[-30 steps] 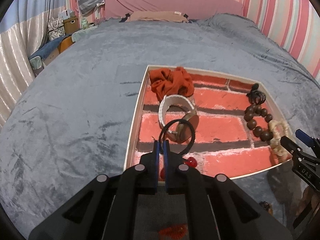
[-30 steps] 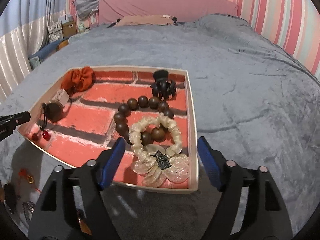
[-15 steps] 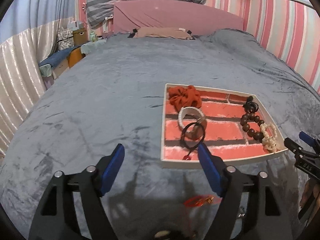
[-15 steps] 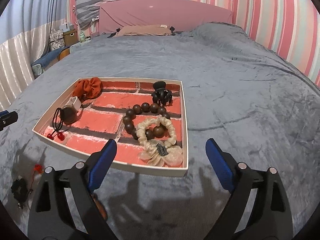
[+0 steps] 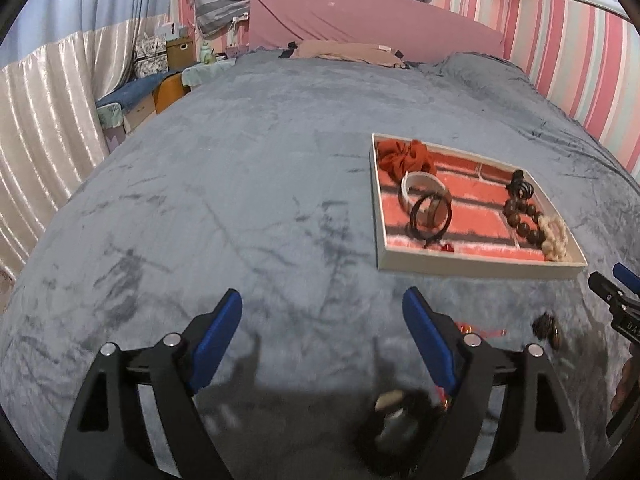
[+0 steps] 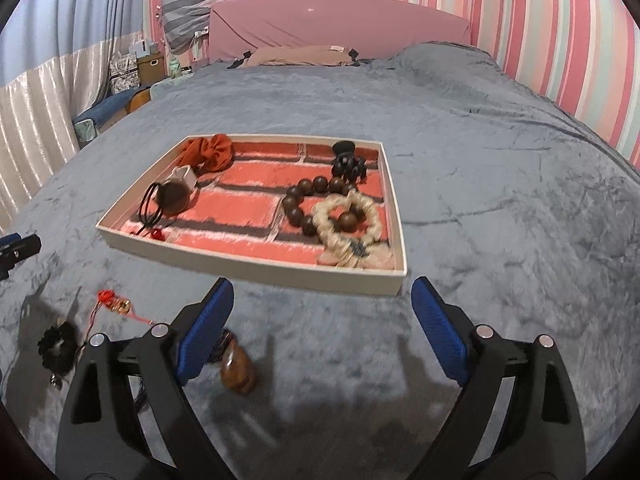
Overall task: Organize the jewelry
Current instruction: 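Move both tools back toward the remaining items on the blanket, then grasp the black scrunchie with the left tool while the right tool grasps the black braided bracelet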
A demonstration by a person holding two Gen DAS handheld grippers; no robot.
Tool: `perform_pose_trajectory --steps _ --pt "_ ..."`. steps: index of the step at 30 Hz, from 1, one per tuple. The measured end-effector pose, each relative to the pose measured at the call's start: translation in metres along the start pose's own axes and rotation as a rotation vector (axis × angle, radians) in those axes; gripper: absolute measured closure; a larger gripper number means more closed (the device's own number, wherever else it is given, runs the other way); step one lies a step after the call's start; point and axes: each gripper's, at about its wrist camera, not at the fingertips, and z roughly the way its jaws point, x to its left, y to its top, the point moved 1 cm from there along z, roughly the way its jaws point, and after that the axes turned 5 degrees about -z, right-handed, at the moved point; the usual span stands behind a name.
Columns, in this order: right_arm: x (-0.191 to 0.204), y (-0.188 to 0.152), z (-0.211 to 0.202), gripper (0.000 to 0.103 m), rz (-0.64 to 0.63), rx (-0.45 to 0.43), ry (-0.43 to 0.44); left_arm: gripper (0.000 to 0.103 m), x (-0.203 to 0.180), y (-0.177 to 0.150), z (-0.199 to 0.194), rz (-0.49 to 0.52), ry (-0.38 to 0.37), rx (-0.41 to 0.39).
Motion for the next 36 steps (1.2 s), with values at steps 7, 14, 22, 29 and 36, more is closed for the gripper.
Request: perform_pose_trajectory --steps 7,14,22,29,36 --pt "0.030 -0.021 -0.018 0.014 -0.011 -0.001 0.014 0.022 0.009 -0.031 -0.013 -0.011 -0.003 0.015" --pt "0.060 -0.047 -0.021 0.014 -0.007 0.035 0.030 0.022 0.008 -0.057 -0.016 0.001 -0.016 0.044" --pt "0.086 -0.056 -0.020 0.014 -0.006 0.059 0.035 0.022 0.003 -0.076 -0.014 0.015 -0.024 0.060" --pt "0.089 -0.060 -0.014 0.014 0.029 0.089 0.031 0.022 0.003 -0.083 0.001 0.041 -0.010 0.093" --pt "0.104 -0.064 -0.002 0.017 0.004 0.123 0.018 0.025 0.003 -0.085 0.012 0.061 -0.019 0.112"
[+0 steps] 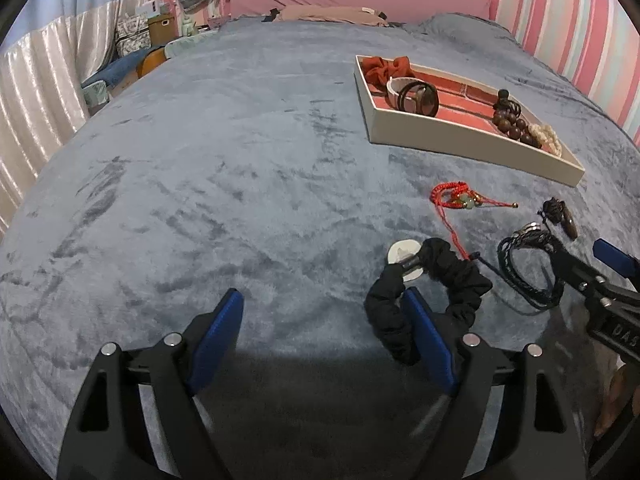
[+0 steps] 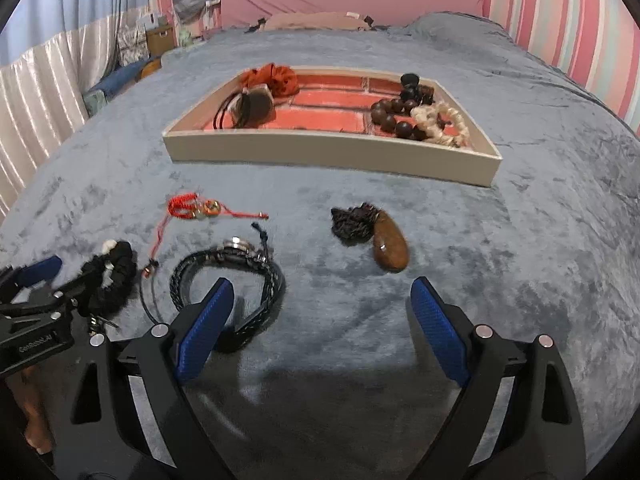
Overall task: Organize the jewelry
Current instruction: 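Grasp the black scrunchie with the left tool while the right tool grasps the black braided bracelet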
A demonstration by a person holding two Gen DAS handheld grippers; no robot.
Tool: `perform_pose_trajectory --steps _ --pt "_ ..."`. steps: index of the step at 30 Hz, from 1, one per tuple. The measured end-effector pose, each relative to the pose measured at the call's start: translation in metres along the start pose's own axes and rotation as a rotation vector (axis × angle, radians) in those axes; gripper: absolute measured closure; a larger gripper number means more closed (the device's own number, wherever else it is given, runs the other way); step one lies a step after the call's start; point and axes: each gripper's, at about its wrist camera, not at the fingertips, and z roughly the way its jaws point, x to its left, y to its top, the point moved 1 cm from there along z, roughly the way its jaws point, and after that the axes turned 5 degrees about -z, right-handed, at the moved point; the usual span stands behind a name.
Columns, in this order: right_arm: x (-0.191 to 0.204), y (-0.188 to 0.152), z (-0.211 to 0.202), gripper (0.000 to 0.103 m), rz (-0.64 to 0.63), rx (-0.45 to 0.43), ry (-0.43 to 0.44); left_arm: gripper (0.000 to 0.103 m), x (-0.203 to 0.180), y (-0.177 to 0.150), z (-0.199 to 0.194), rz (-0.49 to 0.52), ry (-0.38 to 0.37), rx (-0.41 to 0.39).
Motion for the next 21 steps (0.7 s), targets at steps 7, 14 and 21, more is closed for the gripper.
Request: perform_pose_trajectory --steps 7,14,21 --pt "0.0027 -0.0012 0.0081 0.055 0.000 0.018 0.020 0.069 0.0023 0.0021 0.0009 -0.005 -0.041 -0.010" --pt "0.0072 0.0001 0.0083 0.085 -0.022 0.009 0.027 0.090 -0.0050 0.0008 -0.0018 0.027 -0.039 -0.021" --pt "0.0012 0.0010 0.0025 0.095 0.002 -0.012 0.051 0.091 -0.0068 0.0015 -0.0039 0.028 -0.027 -0.025"
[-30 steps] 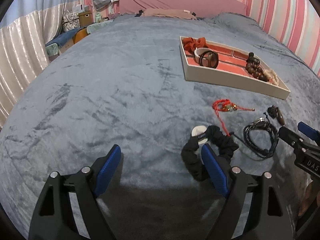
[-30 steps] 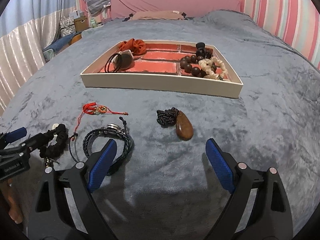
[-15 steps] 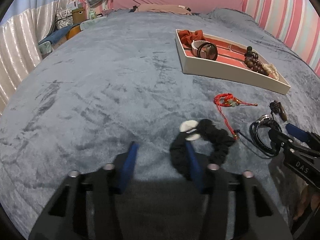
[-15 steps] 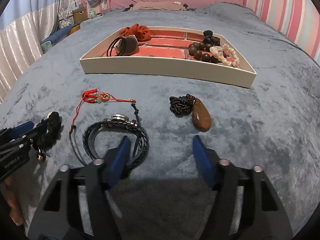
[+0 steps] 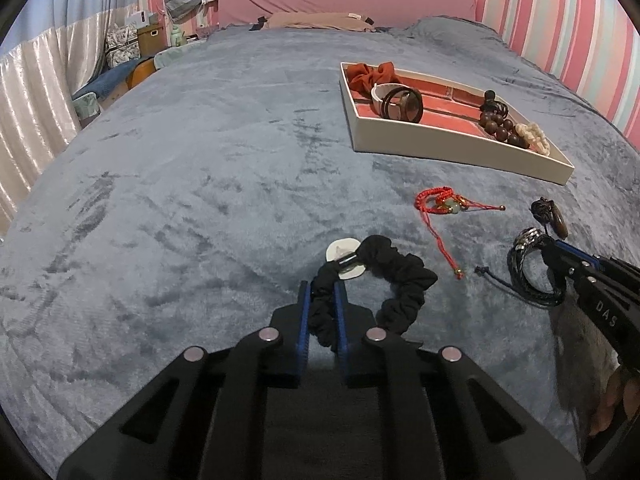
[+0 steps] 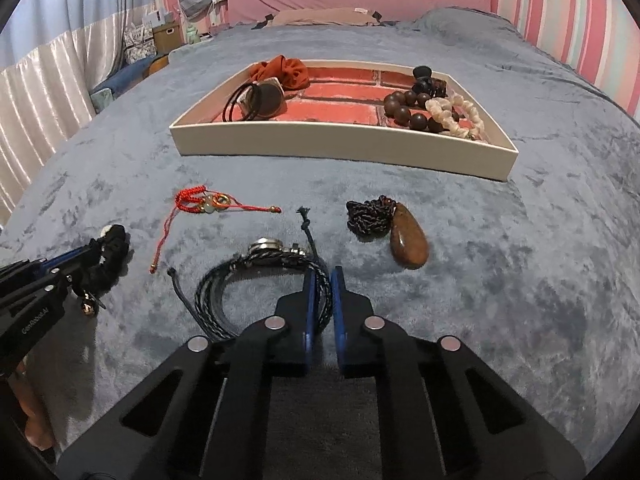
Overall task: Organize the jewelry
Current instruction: 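Grasp the black scrunchie with the left tool while the right tool grasps the black braided bracelet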
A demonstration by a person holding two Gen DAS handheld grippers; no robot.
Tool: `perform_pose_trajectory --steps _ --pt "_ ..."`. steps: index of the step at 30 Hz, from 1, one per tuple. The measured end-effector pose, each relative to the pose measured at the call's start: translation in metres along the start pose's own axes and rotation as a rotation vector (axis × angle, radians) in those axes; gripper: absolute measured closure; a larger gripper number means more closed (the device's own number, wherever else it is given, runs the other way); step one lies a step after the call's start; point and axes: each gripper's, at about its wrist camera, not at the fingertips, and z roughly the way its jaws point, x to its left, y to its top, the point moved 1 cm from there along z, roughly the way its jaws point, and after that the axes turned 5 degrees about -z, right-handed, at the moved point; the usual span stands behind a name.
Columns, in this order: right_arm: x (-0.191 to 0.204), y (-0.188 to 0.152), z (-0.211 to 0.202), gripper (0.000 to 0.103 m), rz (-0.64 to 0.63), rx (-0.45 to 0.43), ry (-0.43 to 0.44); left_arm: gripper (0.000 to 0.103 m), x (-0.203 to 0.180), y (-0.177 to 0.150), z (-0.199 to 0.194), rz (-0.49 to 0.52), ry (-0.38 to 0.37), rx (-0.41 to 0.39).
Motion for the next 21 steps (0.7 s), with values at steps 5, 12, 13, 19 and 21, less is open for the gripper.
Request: perform_pose_trajectory --steps 5,12,13,19,21 --pt "-0.004 0.005 -0.015 0.096 -0.005 -0.047 0.003 0.092 -0.005 0.005 -0.008 -0.001 0.000 -0.016" --pt "-0.026 0.021 -0.034 0.096 0.013 -0.100 0.025 0.092 -0.021 0.030 -0.026 -0.003 -0.018 -0.066" --pt "-0.029 0.024 -0.037 0.096 0.013 -0.110 0.023 0.092 -0.024 0.033 -0.028 -0.003 -0.022 -0.070" --pt "-0.056 0.052 -0.052 0.096 0.020 -0.161 0.016 0.092 -0.049 0.060 -0.041 0.017 -0.037 -0.119" --pt "-0.066 0.062 -0.054 0.096 0.027 -0.173 0.015 0.092 -0.055 0.070 -0.043 0.017 -0.047 -0.129"
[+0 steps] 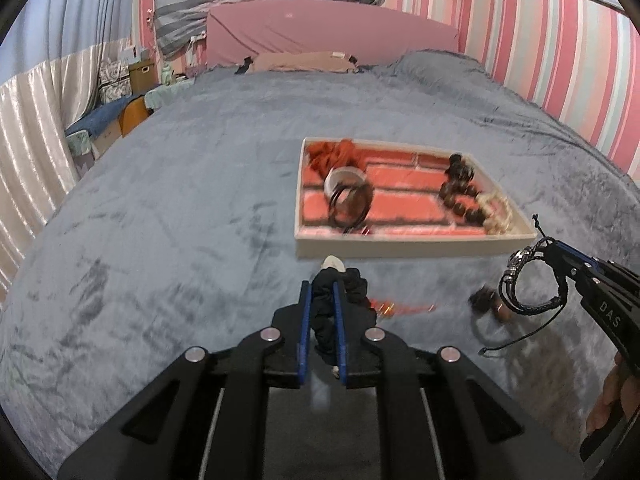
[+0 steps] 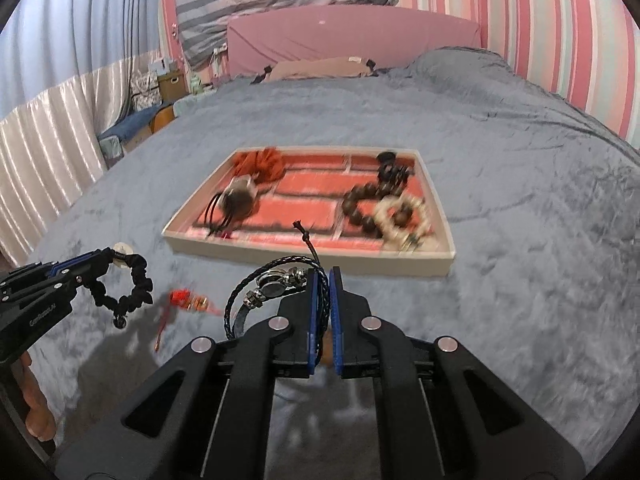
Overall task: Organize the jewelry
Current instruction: 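Grasp the black scrunchie with the left tool while the right tool grasps the black braided bracelet, then carry the black scrunchie and braided bracelet with both tools over the tray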
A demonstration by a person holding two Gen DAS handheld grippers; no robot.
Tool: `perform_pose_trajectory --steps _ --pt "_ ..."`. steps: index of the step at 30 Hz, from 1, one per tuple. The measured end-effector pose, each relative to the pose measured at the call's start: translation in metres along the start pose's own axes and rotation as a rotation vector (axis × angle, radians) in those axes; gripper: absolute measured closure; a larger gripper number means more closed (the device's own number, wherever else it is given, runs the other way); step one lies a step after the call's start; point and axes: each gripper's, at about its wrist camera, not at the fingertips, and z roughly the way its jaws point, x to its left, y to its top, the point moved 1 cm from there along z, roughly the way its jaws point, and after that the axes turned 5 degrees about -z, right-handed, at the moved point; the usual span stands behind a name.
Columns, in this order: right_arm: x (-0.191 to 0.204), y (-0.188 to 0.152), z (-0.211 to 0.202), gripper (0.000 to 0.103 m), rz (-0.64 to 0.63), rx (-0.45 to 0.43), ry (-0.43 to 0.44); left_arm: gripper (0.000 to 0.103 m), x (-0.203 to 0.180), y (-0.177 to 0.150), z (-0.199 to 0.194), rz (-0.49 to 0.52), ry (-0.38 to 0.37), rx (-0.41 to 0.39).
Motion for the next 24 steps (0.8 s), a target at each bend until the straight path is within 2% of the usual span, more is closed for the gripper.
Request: perform_pose_trajectory --steps 6,13,19,24 --pt "-0.026 0.034 0.008 0.096 0.002 -0.026 -0.009 0.092 -0.026 0.037 0.012 0.027 -0.009 -0.023" --pt "-0.054 0.078 0.039 0.096 0.008 -0.034 -0.017 0.092 -0.054 0.086 0.042 0.029 -0.029 -0.036" --pt "-0.076 0.109 0.081 0.096 0.028 -0.027 -0.022 0.092 -0.076 0.122 0.088 0.036 -0.035 -0.021" --pt "-0.098 0.123 0.120 0.096 0.062 -0.005 -0.024 0.092 -0.086 0.142 0.142 0.012 -0.043 0.021"
